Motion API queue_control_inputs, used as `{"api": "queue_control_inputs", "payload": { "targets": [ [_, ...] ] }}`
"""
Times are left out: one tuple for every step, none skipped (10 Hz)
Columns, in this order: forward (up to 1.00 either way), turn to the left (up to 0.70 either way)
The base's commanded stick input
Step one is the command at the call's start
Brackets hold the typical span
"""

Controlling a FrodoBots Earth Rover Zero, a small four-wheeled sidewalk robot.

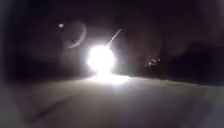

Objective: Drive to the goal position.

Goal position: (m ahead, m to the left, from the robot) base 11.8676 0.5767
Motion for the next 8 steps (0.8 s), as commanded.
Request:
{"api": "queue_control_inputs", "payload": {
  "targets": [
    [1.0, 0.09],
    [1.0, 0.07],
    [1.0, 0.05],
    [1.0, 0.04],
    [1.0, 0.04],
    [1.0, 0.05],
    [1.0, 0.05],
    [1.0, 0.05]
  ]
}}
